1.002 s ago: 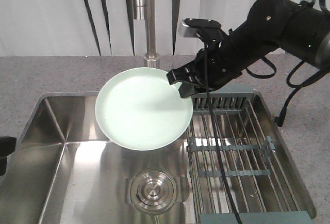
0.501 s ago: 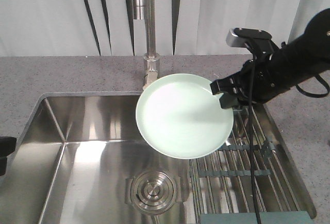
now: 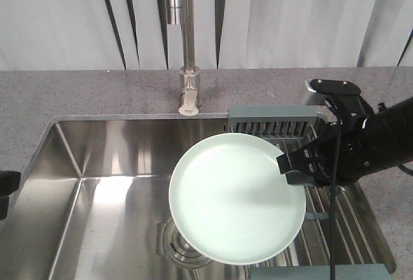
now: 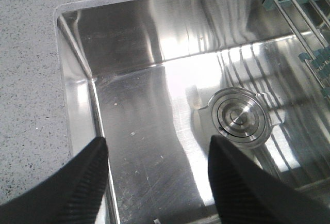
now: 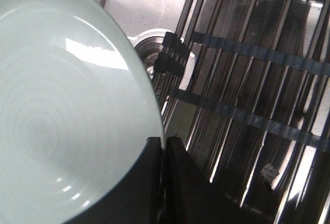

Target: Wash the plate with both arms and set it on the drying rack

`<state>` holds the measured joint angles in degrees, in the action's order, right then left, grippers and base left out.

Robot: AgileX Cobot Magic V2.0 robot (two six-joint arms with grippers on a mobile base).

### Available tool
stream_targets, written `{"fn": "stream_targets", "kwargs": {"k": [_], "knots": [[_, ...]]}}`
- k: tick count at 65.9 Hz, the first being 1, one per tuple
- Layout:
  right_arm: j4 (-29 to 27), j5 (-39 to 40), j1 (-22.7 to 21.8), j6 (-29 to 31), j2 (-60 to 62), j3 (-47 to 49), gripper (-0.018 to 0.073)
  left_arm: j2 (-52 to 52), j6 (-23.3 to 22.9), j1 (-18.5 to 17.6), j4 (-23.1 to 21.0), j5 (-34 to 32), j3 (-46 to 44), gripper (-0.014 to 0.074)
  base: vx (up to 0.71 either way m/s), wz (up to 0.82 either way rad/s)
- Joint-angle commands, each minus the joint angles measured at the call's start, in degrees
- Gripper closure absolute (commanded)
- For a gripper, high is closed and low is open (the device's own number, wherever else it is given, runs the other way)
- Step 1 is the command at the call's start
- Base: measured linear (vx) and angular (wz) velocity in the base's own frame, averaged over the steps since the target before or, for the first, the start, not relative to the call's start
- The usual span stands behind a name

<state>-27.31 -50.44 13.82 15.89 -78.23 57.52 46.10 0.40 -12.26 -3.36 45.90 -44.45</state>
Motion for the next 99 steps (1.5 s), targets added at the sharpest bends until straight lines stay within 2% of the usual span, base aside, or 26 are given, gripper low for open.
{"fn": "stream_targets", "kwargs": {"k": [1,28,48,70,87,99], "knots": [[-2.04,1.85,2.08,-0.14,3.26,0.33,0.0564,-0.34,-0.4,-0.09,-0.37,-3.64,-1.33,0.0188,0.0,0.0],[-1.83,3.23,13.97,-4.35,2.38,0.91,0.0564,-0.34,-0.4,-0.09,-0.37,-3.64,-1.33,0.0188,0.0,0.0],[-0.77,2.74,19.3,-4.97,-6.38,11.13,0.0564,-0.34,-0.4,-0.09,-0.37,-3.64,-1.33,0.0188,0.0,0.0],[2.98,1.05,17.68,-4.97,-16.23,25.82,0.0564,-0.34,-0.4,-0.09,-0.37,-3.64,-1.33,0.0188,0.0,0.0],[3.19,-0.36,11.66,-4.49,-20.65,33.97,0.0564,-0.34,-0.4,-0.09,-0.37,-3.64,-1.33,0.0188,0.0,0.0],[2.73,-1.36,6.88,-4.49,-20.72,34.73,0.0564,-0.34,-0.4,-0.09,-0.37,-3.64,-1.33,0.0188,0.0,0.0]]}}
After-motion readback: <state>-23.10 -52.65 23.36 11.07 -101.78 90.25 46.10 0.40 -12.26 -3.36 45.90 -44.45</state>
